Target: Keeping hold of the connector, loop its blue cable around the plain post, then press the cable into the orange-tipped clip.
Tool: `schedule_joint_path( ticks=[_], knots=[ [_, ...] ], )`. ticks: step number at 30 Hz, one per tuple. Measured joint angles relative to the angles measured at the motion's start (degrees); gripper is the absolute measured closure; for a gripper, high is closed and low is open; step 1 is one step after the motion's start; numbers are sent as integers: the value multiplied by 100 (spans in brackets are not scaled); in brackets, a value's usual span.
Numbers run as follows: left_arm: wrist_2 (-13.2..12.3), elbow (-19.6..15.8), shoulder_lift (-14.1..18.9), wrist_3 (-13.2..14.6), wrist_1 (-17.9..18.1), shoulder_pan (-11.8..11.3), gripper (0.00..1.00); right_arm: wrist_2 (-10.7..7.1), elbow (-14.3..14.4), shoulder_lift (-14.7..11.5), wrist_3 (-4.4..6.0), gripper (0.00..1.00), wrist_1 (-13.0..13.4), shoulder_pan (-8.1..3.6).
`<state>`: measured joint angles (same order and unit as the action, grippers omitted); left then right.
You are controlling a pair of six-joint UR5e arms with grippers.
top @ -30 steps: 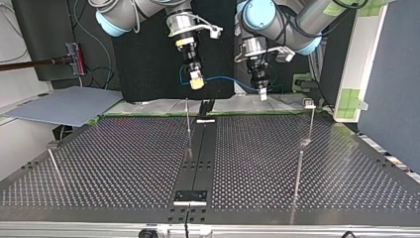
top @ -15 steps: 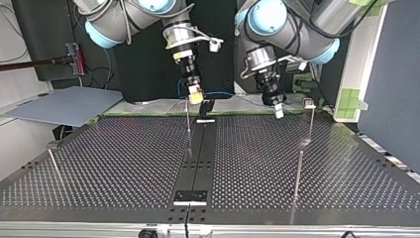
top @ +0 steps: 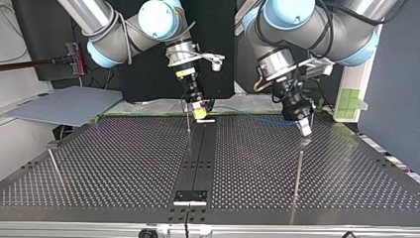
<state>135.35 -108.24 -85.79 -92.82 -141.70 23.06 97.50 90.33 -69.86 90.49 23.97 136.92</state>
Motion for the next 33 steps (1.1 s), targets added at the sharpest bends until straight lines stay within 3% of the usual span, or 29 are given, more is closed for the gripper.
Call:
schedule_joint_path(
  ticks=[10, 16, 24, 33],
  knots=[
    [-40, 111, 543, 275, -594, -105, 100, -470, -532, 28, 15, 100, -284, -61],
    [-259, 224, 511, 349, -954, -220, 100, -728, -830, 32, 25, 100, -422, -62],
    [-617, 435, 211, 396, -1397, -357, 100, -788, -1227, 33, 79, 100, -471, -104],
    [-1021, 580, 167, 381, -1870, -757, 100, -843, -1716, 38, 98, 100, -577, -201]
  ],
)
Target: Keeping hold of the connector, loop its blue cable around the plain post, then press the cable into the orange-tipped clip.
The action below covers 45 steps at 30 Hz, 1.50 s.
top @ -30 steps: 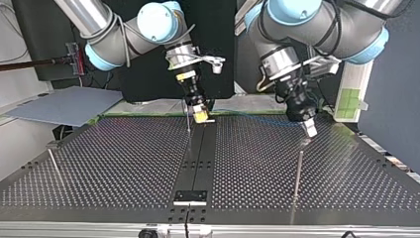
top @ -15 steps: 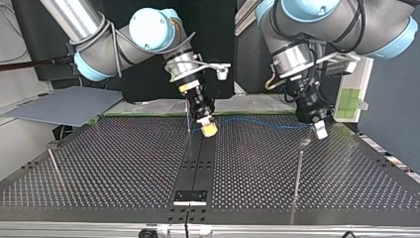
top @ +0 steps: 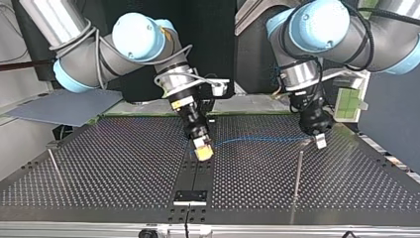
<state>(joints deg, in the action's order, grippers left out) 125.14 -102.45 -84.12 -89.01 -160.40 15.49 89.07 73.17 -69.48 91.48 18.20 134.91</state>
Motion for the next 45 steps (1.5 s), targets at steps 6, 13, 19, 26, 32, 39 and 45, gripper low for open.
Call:
schedule_joint_path(
  ticks=[6, 13, 19, 26, 32, 39, 45],
  knots=[
    [-328, 104, -63, -83, -300, -328, 100, -64, -177, 13, 25, 100, -15, -76],
    [-715, 433, -329, -223, -360, -714, 100, -178, -252, 66, 43, 100, -11, -120],
    [-1056, 788, -580, -363, -470, -1071, 100, -246, -338, 211, 69, 100, -9, -139],
    [-1259, 1127, -775, -415, -514, -1301, 100, -262, -422, 343, 72, 100, -4, -144],
    [-1437, 1182, -847, -505, -446, -1445, 100, -266, -595, 614, 69, 100, 5, -144],
    [-1549, 1184, -1069, -605, -424, -1541, 100, -267, -630, 827, 65, 100, 23, -153],
    [-1641, 1217, -1173, -680, -353, -1627, 100, -266, -632, 924, 50, 100, 41, -190]
  ],
)
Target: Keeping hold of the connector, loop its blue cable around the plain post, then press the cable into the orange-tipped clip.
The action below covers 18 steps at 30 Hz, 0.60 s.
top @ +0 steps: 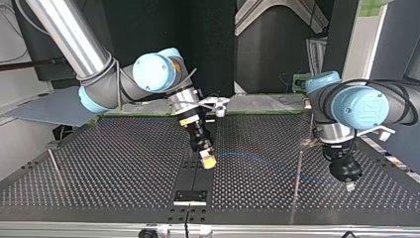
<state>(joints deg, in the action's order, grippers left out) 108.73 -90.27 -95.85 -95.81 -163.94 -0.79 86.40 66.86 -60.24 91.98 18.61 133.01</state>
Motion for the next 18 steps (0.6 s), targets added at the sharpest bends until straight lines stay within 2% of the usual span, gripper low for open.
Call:
schedule_joint_path(
  ticks=[7, 18],
  knots=[
    [-304, 12, -307, -157, 128, -108, 100, 0, -1, 97, -13, 100, 19, -51],
    [-484, 12, -515, -280, 172, -206, 100, -18, 0, 244, -80, 100, 35, -104]
  ],
)
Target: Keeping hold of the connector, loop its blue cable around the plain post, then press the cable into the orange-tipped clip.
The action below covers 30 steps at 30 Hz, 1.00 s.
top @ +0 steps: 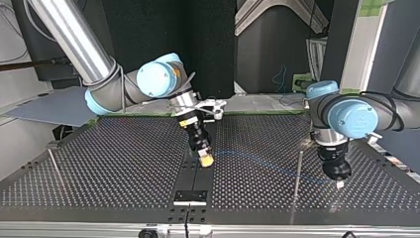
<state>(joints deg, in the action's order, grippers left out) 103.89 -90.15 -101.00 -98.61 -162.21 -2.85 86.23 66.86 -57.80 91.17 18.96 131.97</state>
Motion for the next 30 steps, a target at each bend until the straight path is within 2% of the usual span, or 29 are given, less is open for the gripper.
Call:
schedule_joint_path(
  ticks=[10, 23, 25, 29, 30],
  knots=[
    [-60, -23, -303, -57, 11, 28, 100, -1, 5, 251, -71, 100, 1, -25],
    [-210, -352, -477, -389, 349, 107, 100, -11, 26, 715, -42, 100, -22, 27],
    [-235, -389, -519, -409, 382, 118, 91, 4, 82, 760, -43, 100, -16, 19],
    [-334, -415, -684, -458, 380, 165, 89, 14, 202, 821, -58, 100, -3, -5],
    [-369, -417, -726, -467, 377, 179, 85, 10, 216, 835, -62, 100, -3, -7]
  ],
)
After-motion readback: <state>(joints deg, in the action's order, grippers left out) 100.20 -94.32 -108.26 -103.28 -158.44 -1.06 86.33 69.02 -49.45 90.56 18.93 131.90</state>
